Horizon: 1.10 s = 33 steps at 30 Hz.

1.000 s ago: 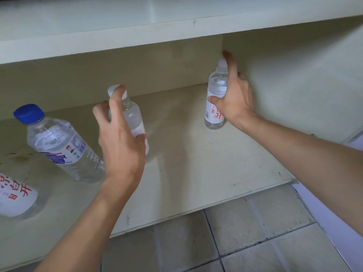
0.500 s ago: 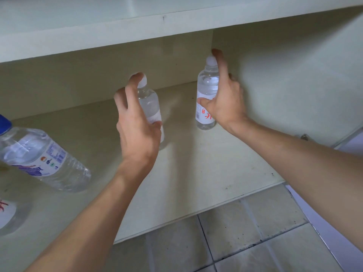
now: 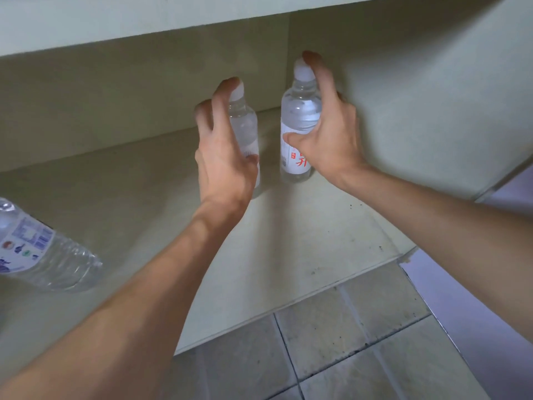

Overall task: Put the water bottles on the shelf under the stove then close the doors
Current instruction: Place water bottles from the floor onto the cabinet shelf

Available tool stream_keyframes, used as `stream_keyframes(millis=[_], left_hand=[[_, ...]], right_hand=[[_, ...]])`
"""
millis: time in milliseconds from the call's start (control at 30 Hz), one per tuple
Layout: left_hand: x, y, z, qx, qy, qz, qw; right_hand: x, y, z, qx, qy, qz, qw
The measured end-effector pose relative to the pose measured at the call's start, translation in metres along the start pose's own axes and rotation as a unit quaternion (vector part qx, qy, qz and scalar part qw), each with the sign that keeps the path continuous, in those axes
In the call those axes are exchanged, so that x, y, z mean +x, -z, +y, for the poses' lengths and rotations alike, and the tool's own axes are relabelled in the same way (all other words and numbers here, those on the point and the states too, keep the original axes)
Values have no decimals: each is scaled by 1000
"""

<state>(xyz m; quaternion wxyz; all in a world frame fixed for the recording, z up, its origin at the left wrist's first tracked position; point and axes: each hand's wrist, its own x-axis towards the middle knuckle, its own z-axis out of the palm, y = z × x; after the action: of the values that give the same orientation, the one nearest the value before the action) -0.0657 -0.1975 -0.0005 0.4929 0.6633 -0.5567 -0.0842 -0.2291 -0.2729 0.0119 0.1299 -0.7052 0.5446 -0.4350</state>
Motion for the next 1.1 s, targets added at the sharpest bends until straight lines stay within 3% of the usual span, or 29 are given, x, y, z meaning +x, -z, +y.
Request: stream_keyframes(millis=[633, 1100], left_hand=[[13, -49, 28, -49, -17, -58, 997], [24, -67, 34, -78, -52, -88, 992]], right_hand=[[7, 22, 32, -26, -29, 25, 999], [8, 22, 36, -10, 13, 13, 1000]])
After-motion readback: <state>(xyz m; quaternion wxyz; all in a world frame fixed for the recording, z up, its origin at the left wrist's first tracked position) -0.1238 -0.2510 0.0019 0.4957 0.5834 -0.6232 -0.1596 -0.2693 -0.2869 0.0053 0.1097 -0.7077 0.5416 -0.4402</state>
